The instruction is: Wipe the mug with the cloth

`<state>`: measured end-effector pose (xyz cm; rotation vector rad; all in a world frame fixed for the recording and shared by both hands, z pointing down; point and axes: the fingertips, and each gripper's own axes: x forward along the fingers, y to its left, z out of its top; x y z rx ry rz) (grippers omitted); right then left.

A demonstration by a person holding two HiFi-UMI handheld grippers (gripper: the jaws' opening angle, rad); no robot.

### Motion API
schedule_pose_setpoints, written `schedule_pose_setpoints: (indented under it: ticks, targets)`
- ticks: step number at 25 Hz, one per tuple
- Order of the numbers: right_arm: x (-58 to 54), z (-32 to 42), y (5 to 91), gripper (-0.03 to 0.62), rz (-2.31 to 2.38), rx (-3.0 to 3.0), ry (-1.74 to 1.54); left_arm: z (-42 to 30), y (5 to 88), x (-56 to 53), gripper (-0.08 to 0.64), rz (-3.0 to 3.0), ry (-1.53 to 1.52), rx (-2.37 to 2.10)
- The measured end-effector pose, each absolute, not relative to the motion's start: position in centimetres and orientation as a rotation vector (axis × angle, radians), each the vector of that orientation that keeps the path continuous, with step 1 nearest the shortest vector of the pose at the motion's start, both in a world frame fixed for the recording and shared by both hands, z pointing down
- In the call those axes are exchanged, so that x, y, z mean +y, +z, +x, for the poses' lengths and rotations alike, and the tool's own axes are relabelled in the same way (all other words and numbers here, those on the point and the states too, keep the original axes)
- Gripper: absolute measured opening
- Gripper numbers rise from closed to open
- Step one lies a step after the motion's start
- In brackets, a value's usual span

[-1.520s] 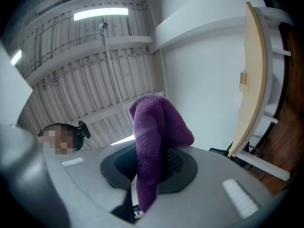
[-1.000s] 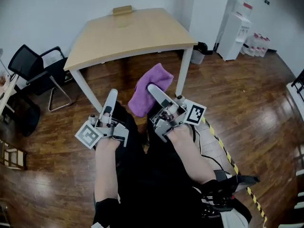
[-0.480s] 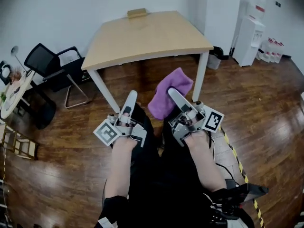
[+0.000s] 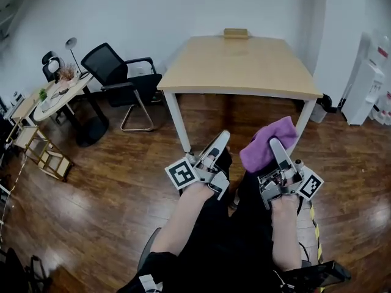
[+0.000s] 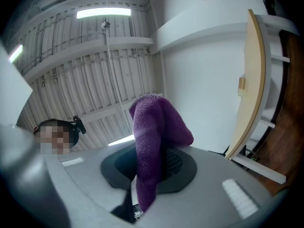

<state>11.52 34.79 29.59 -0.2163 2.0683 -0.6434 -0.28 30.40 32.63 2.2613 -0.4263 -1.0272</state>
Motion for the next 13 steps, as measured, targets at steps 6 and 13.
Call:
schedule_pose_setpoints:
  ticks: [6,13]
  targets:
    - [34.82,11.32,29.53,0.055,-0.209,2.073,-0.642,-0.17,32.64,30.43,0.0,2.264,-1.023,-0.425]
    - [34.74,11.28,29.49,0.055,-0.205,2.07,-0.643,-0.28,32.67,30.36,0.0,2.263,-1.023,-0.427]
